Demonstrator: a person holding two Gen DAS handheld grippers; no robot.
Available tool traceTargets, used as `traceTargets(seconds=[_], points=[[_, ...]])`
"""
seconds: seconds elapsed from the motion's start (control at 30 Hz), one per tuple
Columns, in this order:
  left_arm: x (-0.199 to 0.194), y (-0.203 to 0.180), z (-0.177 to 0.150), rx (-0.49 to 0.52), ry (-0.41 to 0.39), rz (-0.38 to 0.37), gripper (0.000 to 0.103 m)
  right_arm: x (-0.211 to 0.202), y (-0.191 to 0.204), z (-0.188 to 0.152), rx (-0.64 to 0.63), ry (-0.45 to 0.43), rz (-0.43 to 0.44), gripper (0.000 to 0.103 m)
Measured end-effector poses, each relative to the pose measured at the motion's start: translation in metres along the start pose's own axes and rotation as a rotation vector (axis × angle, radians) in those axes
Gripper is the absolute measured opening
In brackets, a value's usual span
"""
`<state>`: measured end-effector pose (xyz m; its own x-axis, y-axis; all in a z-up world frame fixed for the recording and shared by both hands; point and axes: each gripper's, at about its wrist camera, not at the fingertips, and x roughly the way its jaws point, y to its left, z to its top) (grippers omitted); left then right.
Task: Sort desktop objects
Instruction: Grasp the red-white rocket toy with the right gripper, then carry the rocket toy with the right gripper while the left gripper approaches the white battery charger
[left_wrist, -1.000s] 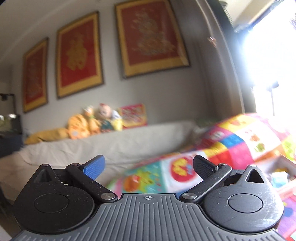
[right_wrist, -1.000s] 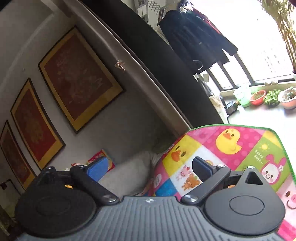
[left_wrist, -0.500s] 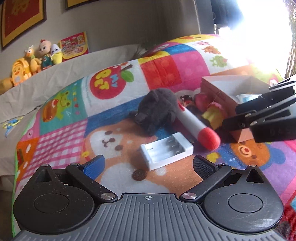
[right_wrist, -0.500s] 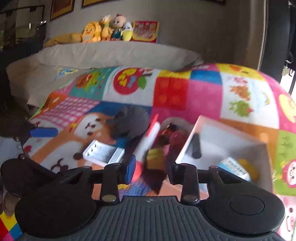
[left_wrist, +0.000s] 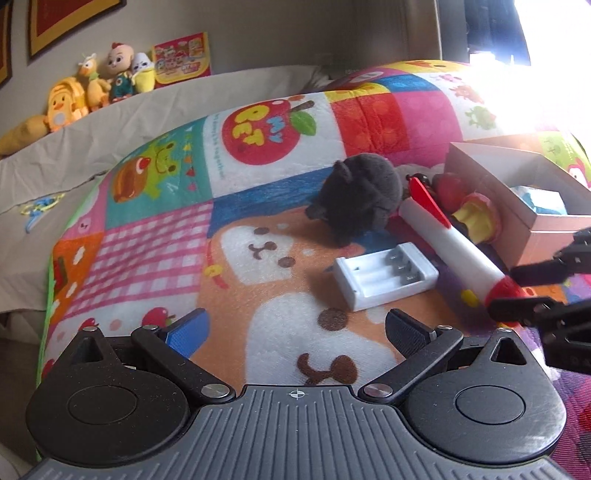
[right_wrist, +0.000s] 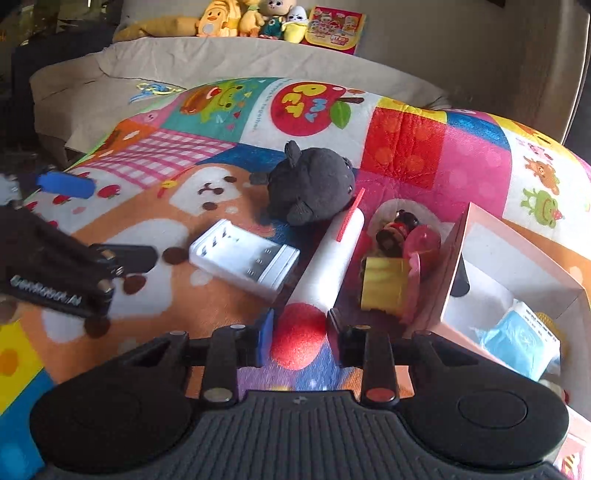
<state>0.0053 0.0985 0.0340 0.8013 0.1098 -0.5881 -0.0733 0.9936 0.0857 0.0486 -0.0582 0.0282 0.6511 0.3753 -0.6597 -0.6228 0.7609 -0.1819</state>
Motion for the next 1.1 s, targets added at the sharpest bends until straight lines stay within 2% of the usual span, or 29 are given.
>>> traceTargets(seconds=[0.1, 0.27, 0.3, 0.37, 0.43, 0.53, 0.6, 0.63, 0.67, 0.7, 0.93, 1.0, 1.1], points=[[0.0, -0.014, 0.002, 0.029, -0.004, -0.062, 0.103, -0.034, -0.009, -0.029, -0.003, 0.008, 0.026, 0.029], [0.022, -0.044, 0.013, 0.064, 0.016, -0.1, 0.103, -0.076, -0.042, -0.075, 0.115, 0.009, -0.038, 0.03], [0.029, -0.049, 0.015, 0.059, 0.025, -0.091, 0.103, -0.082, -0.048, -0.082, 0.152, -0.006, -0.047, 0.033], [0.044, -0.058, 0.02, 0.05, 0.04, -0.054, 0.103, -0.092, -0.063, -0.098, 0.253, -0.046, -0.066, 0.056], [0.059, -0.062, 0.025, 0.037, 0.062, -0.028, 0.103, -0.098, -0.074, -0.111, 0.347, -0.096, -0.097, 0.066], [0.074, -0.06, 0.031, -0.011, 0.087, -0.045, 0.103, -0.096, -0.087, -0.126, 0.447, -0.113, -0.124, 0.068], [0.077, -0.06, 0.032, -0.018, 0.084, -0.027, 0.103, -0.095, -0.096, -0.131, 0.503, -0.112, -0.1, 0.069], [0.078, -0.061, 0.032, -0.014, 0.079, -0.017, 0.103, -0.097, -0.1, -0.133, 0.521, -0.126, -0.095, 0.077], [0.078, -0.062, 0.033, -0.011, 0.075, -0.011, 0.101, -0.097, -0.102, -0.135, 0.533, -0.13, -0.089, 0.08], [0.077, -0.062, 0.033, -0.006, 0.075, -0.016, 0.092, -0.097, -0.103, -0.136, 0.542, -0.133, -0.082, 0.08], [0.051, -0.059, 0.023, 0.039, 0.045, -0.026, 0.092, -0.096, -0.102, -0.135, 0.55, -0.138, -0.079, 0.09], [0.033, -0.056, 0.014, 0.043, 0.035, -0.054, 0.093, -0.096, -0.101, -0.134, 0.545, -0.133, -0.086, 0.091], [0.007, -0.053, -0.003, 0.047, 0.052, -0.144, 0.093, -0.094, -0.101, -0.133, 0.542, -0.124, -0.089, 0.093]])
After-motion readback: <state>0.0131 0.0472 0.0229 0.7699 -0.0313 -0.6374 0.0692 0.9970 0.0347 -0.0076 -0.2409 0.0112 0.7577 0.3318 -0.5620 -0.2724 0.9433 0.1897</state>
